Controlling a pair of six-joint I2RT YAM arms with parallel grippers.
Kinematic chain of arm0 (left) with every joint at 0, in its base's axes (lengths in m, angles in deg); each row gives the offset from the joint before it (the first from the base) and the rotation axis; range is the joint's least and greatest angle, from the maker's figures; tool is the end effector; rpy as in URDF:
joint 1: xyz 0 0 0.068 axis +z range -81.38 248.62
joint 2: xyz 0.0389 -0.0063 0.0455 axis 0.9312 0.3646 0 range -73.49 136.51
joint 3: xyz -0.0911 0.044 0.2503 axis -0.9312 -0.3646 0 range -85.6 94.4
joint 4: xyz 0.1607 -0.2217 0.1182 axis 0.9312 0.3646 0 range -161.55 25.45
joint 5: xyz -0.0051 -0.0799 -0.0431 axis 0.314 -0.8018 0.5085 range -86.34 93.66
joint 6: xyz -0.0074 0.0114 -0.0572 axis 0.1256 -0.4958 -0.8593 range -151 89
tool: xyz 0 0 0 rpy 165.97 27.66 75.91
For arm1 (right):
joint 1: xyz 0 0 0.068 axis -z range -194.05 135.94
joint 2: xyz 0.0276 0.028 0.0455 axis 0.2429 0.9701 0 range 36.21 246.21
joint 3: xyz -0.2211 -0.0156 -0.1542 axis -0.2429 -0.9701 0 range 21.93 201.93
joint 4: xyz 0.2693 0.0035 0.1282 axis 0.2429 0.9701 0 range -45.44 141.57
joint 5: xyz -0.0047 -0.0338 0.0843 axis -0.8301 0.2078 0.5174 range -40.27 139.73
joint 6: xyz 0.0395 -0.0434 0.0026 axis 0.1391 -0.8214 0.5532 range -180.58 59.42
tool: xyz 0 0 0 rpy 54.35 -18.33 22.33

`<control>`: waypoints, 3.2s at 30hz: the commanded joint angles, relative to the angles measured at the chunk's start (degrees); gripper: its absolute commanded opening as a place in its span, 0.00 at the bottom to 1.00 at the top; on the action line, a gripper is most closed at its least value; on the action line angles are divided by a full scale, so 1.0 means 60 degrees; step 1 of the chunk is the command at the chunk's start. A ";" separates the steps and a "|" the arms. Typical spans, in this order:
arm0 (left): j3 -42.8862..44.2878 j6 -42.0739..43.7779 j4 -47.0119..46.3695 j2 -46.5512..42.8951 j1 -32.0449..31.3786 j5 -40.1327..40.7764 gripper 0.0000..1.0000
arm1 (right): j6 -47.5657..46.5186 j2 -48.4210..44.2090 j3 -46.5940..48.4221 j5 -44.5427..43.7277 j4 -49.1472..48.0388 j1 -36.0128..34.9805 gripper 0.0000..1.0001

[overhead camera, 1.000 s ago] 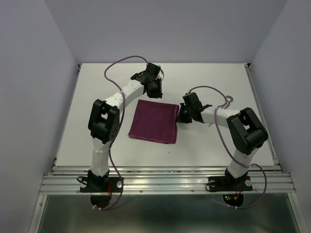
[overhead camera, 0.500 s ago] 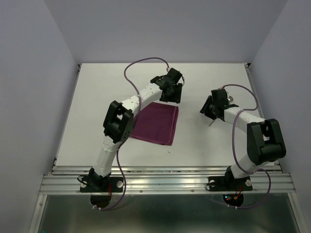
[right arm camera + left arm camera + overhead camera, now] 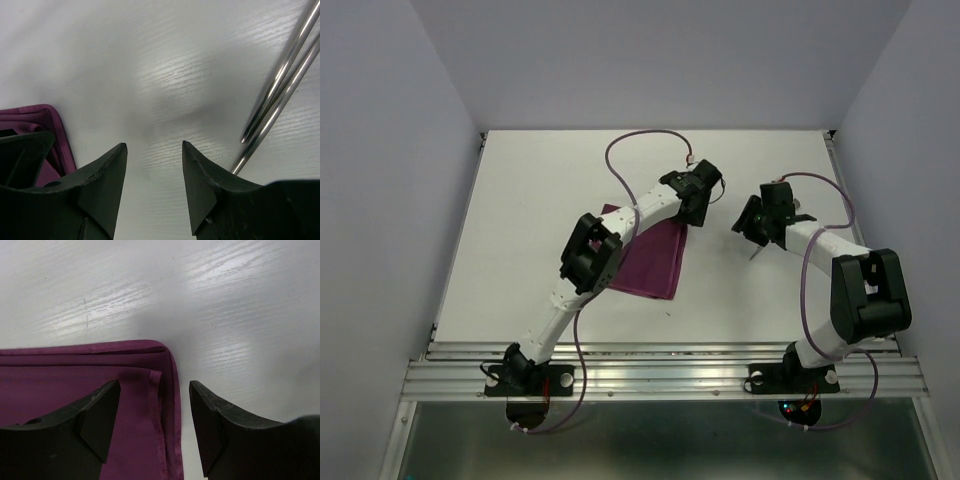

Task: Fold the napkin into a case and place the utensils inside
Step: Pick up the lower triangle-folded napkin from the center of the board.

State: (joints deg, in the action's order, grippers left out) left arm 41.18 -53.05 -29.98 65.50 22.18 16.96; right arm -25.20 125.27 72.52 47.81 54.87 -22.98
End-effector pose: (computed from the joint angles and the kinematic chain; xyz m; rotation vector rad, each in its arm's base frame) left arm 0.4037 -0.4102 0.1902 0.4322 2.4486 -0.2179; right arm 0.3482 0.0531 0.1572 0.5746 2.3771 0.3090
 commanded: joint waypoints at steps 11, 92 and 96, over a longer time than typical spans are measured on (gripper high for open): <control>0.0476 0.0099 0.0017 0.0475 -0.0171 0.0991 0.68 | -0.0154 -0.0296 -0.0052 0.0055 0.0025 0.0096 0.54; -0.6057 -0.3445 -0.7527 -0.2703 0.3462 -0.7256 0.00 | 0.1340 0.2472 0.1572 0.0820 -0.0725 -0.4723 0.32; -0.6086 -0.3533 -0.7790 -0.2688 0.3491 -0.7460 0.00 | 0.1151 0.2326 0.1881 -0.0397 0.0433 -0.4811 0.14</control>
State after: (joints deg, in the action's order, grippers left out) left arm 5.16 -73.33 -72.93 53.72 42.86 -26.34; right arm -16.59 139.84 80.98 54.39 48.36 -51.33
